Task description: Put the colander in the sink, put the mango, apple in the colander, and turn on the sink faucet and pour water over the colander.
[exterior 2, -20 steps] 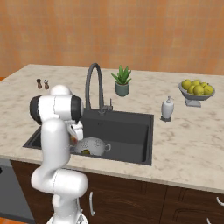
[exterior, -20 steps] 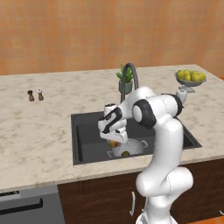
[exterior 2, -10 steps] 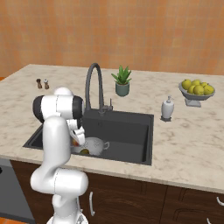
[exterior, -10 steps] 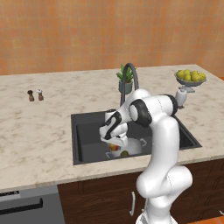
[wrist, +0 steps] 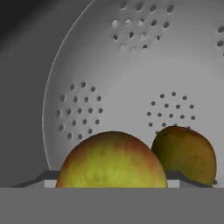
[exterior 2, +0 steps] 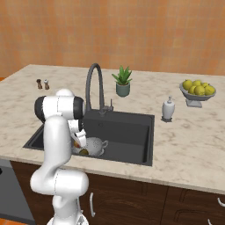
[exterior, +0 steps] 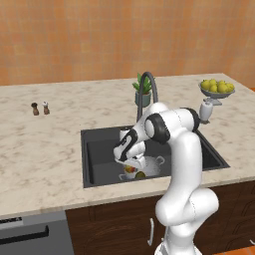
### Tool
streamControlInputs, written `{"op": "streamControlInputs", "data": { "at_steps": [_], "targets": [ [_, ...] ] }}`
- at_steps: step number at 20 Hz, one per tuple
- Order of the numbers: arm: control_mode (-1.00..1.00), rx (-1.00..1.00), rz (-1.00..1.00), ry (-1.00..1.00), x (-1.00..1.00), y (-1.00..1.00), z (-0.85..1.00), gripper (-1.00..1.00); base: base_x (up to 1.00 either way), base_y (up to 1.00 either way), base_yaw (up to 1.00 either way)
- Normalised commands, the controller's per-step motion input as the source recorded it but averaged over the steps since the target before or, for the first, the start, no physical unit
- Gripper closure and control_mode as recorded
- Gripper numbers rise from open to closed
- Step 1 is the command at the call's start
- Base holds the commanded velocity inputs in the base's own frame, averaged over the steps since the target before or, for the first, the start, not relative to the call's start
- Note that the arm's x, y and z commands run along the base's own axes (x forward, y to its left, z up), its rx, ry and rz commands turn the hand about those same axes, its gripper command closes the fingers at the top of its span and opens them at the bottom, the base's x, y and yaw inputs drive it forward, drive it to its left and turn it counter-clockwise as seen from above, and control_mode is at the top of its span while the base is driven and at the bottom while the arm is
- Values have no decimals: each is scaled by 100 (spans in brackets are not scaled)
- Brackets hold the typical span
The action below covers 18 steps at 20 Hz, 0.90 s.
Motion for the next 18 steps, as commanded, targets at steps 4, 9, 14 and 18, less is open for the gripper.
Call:
{"op": "streamControlInputs", "data": {
  "at_steps": [4, 9, 14, 18],
  "targets": [
    [-100, 0, 0, 0, 1, 0, -8, 100, 0, 0, 0],
    [-100, 0, 0, 0, 1, 0, -9, 100, 0, 0, 0],
    [-100, 0, 0, 0, 3, -1, -7, 100, 0, 0, 0],
    [-100, 0, 0, 0, 0, -2, 0, 100, 0, 0, 0]
  ]
}}
